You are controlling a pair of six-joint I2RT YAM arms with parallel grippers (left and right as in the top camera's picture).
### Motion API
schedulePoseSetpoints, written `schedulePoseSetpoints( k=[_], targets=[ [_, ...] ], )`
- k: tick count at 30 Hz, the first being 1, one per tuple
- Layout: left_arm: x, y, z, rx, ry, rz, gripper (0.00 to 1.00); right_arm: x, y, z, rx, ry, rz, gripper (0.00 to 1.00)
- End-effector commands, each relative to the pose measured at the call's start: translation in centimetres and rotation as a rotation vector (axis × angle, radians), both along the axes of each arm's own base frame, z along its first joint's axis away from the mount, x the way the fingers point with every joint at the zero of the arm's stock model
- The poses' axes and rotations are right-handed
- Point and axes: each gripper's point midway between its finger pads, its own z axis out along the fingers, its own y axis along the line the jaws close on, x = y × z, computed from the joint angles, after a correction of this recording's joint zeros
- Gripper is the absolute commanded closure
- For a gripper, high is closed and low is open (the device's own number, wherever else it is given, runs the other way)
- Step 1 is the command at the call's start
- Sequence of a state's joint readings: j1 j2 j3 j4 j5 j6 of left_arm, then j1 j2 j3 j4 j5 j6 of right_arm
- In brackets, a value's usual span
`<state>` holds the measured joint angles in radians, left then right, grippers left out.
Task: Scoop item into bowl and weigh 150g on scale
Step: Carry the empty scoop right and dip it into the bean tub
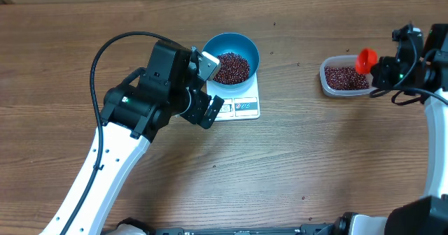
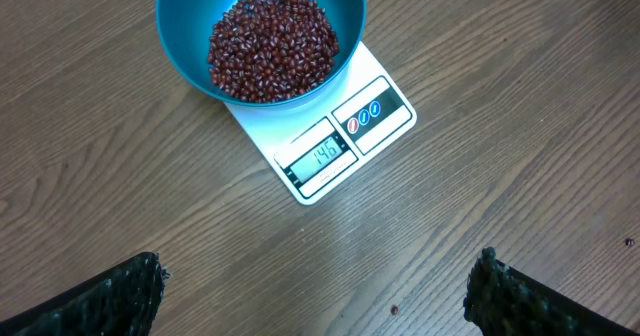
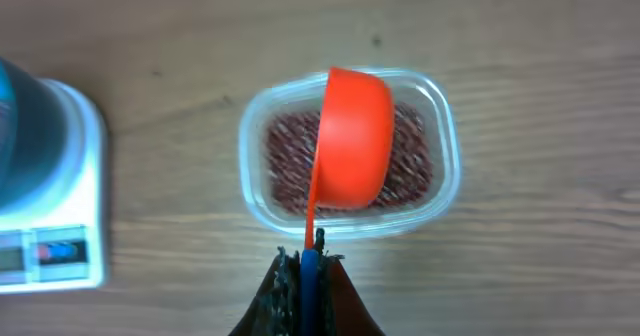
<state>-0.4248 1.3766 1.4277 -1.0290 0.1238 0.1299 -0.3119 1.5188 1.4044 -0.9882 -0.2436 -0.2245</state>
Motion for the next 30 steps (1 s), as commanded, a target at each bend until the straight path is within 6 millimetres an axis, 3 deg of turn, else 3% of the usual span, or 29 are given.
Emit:
schedulePoseSetpoints(
  k=[1,16,19,23,26,30],
  targets=[
    [0.1,-0.1,0.2,-0.006,-0.001,0.008,0.00,0.1,-1.8,-1.9,-0.116,0.075,0.015,0.97],
    [0.1,-0.1,0.2,-0.006,-0.001,0.008,0.01,2.3,1.2,-9.9,-0.177,0.261,0.160,0.96],
    [0.1,-0.1,0.2,-0.006,-0.001,0.008,0.01,2.5,2.2,-10.2,-0.171,0.264,0.188,0.96],
    [0.1,-0.1,0.2,-0.006,-0.001,0.008,0.00,2.9,5.3,-9.7,-0.030,0.214,0.259,0.96],
    [0.1,-0.1,0.2,-0.006,-0.001,0.008,0.00,3.1,5.8,-9.3,0.042,0.189,0.270,0.96],
    [0.1,-0.1,0.2,-0.006,-0.001,0.008,0.00,2.9,4.9,-8.7,0.149,0.161,0.244,0.96]
  ],
)
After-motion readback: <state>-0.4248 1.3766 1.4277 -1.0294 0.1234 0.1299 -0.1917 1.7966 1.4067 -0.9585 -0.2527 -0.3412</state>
